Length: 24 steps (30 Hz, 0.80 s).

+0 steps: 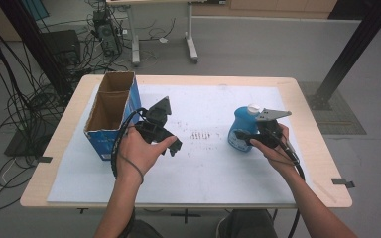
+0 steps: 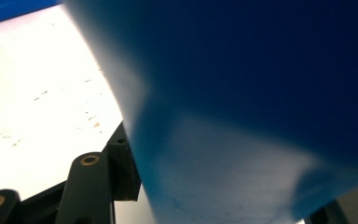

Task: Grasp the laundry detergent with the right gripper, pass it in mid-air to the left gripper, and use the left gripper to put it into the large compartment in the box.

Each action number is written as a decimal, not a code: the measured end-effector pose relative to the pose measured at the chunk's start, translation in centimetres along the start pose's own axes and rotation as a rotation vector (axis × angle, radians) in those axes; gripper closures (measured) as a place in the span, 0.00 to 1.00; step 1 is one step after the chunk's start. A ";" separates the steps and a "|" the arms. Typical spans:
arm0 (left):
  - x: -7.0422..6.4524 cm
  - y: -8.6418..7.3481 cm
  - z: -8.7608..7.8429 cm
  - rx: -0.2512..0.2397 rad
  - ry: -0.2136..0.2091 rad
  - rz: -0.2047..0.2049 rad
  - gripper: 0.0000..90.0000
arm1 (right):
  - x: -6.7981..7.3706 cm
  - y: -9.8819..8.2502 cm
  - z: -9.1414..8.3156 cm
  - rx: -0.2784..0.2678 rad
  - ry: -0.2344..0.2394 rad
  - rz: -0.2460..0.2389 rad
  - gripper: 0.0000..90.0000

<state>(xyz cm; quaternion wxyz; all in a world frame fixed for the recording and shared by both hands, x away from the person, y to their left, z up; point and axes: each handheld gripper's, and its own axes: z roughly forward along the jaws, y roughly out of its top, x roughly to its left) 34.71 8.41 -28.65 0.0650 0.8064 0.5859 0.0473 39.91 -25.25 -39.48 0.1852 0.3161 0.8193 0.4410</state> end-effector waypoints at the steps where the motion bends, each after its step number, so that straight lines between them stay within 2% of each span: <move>1: 0.0 0.0 0.0 0.001 0.001 0.001 0.06 | 0.0 0.0 0.0 0.000 0.000 0.000 0.46; 24: -0.4 0.2 0.0 0.000 0.005 0.008 0.06 | 0.1 0.0 0.0 -0.004 -0.002 -0.007 0.46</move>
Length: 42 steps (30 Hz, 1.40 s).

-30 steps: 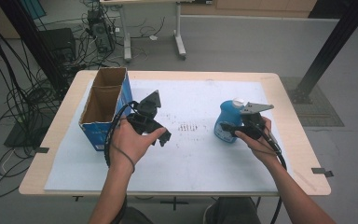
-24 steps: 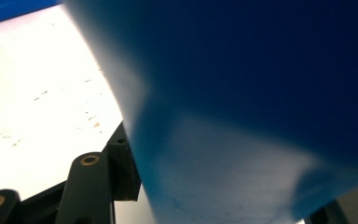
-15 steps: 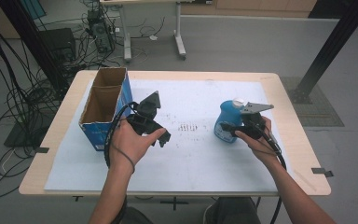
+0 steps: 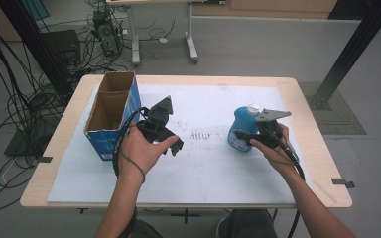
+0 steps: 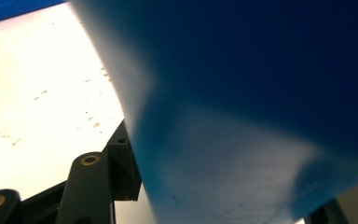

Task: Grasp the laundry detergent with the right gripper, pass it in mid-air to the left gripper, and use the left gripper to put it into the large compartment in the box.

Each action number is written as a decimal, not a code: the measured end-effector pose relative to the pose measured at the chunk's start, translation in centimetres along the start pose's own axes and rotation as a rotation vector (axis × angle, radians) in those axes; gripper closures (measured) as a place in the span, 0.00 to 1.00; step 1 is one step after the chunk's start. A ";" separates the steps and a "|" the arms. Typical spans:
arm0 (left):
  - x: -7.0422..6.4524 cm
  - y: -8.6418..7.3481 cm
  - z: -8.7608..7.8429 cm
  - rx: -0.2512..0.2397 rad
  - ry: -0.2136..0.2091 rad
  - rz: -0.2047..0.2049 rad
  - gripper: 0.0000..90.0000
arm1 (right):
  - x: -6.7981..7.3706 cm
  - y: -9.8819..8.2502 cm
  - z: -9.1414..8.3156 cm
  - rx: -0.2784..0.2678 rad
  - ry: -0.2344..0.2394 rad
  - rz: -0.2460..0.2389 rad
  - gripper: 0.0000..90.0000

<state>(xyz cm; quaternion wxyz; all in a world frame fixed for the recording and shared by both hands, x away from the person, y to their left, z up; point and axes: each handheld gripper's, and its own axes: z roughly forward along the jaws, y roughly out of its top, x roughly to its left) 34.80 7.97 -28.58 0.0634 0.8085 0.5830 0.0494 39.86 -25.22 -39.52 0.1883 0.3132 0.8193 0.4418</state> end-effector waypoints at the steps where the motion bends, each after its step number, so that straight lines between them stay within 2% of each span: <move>1: 0.0 0.0 0.0 -0.001 0.000 0.001 0.06 | 0.0 0.0 0.0 0.001 0.001 0.002 0.46; 23: 0.0 -0.1 -0.1 0.002 0.001 0.003 0.06 | -0.1 0.0 0.0 0.007 0.007 -0.007 0.46; 42: 0.2 -0.1 -0.1 -0.006 0.000 -0.002 0.06 | 0.0 0.1 0.0 0.009 0.003 0.007 0.48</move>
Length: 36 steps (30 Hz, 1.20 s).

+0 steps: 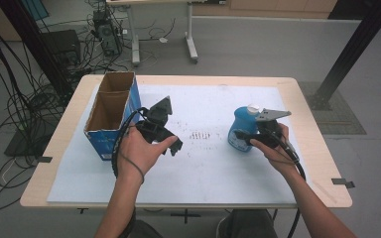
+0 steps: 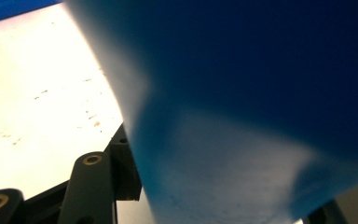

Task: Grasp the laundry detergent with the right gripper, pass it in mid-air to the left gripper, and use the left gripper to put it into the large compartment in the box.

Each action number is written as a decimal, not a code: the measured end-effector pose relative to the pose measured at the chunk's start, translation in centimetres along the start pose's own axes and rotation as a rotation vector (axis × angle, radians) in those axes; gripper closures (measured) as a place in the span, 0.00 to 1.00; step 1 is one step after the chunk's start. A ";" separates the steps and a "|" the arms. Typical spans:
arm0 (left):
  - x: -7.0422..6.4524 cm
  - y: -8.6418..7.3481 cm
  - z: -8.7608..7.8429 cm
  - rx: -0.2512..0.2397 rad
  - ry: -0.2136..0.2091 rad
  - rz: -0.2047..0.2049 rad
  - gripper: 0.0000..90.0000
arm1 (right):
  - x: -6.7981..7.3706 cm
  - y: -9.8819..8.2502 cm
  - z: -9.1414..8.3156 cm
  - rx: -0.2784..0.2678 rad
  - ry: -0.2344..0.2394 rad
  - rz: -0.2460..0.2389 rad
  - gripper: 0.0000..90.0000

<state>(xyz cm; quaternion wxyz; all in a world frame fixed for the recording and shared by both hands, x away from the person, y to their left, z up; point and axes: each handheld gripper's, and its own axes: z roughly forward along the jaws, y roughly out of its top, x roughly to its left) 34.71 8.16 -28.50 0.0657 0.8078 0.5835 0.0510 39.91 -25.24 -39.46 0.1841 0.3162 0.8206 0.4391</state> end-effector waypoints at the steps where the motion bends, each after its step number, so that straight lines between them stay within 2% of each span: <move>1: 0.0 0.0 0.0 0.001 0.000 0.001 0.06 | 0.0 0.0 0.0 0.001 0.001 0.000 0.48; 36: -0.1 0.1 -0.3 -0.004 0.004 0.000 0.06 | 0.0 0.0 0.0 -0.002 -0.005 0.004 0.49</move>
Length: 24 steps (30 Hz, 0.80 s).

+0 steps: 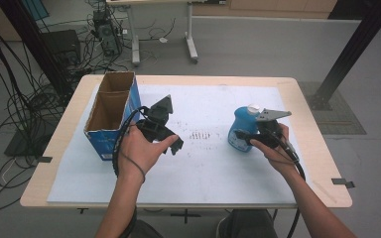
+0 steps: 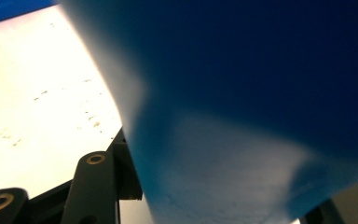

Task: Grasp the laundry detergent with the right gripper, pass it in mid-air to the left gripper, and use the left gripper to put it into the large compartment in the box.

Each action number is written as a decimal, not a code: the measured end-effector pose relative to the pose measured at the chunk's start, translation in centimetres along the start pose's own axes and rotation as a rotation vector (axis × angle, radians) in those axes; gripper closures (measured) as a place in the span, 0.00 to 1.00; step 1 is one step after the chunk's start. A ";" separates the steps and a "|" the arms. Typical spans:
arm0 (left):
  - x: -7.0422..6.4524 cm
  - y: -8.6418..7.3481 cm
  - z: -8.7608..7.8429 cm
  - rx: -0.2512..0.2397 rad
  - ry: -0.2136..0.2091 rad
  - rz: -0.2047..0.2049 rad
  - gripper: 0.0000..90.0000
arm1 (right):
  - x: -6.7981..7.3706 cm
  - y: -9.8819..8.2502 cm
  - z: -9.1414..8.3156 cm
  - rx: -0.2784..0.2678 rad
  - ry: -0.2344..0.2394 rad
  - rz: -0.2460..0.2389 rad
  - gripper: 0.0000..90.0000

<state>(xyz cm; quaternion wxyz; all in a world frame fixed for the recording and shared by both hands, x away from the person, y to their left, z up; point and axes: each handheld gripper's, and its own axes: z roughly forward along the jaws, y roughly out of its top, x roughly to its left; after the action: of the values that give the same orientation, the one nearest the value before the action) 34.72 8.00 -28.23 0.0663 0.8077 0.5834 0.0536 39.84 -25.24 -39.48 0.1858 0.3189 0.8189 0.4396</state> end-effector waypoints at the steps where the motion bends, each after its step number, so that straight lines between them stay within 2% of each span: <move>1: 0.0 0.0 0.0 0.000 0.000 0.000 0.06 | 0.0 0.0 0.0 0.000 0.000 0.000 0.49; 24: -0.2 0.2 -0.4 -0.002 0.005 0.005 0.06 | 0.0 0.0 0.0 0.003 0.000 0.003 0.49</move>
<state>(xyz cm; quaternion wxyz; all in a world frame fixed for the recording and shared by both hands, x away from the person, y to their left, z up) 34.73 7.76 -27.80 0.0653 0.8089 0.5816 0.0563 39.83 -25.21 -39.45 0.1846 0.3206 0.8191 0.4384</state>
